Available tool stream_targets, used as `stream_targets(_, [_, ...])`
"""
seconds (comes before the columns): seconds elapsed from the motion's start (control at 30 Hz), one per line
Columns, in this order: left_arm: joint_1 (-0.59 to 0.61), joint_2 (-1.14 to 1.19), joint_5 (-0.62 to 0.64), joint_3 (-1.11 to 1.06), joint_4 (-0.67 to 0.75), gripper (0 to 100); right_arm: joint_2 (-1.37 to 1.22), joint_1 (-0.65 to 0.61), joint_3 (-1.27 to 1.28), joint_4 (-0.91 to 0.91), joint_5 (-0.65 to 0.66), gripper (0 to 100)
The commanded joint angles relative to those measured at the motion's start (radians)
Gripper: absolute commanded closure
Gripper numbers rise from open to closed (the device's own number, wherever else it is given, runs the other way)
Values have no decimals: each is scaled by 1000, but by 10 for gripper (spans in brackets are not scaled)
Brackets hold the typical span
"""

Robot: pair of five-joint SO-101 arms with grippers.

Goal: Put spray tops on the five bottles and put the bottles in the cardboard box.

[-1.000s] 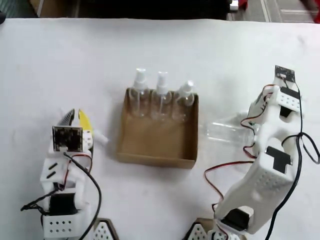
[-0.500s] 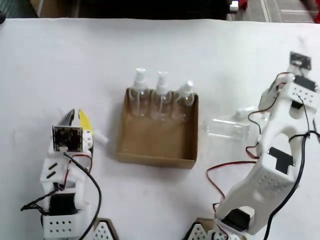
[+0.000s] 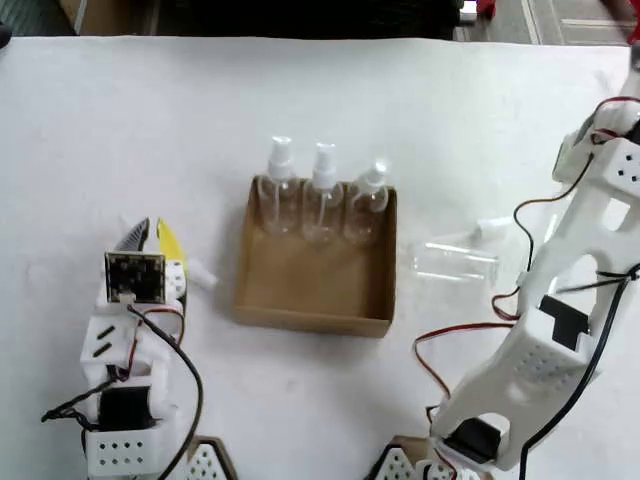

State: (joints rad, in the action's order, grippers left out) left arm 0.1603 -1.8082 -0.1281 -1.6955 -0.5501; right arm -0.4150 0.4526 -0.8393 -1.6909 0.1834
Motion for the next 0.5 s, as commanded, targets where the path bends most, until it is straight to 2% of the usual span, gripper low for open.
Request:
stream_targets(0.0, [-1,-16,11,3,5,942,97,15,-40,-35,-2,982])
stream_targets(0.27, [-1,-16,11,8,6,942,427,-33,84,-35,-3,982])
stream_targets(0.4, [-1,-18,11,17,2,937,613,-105,181,-35,-11,982])
stream_targets(0.47, [-1,-18,12,54,-32,901,700,-150,239,-35,-60,982])
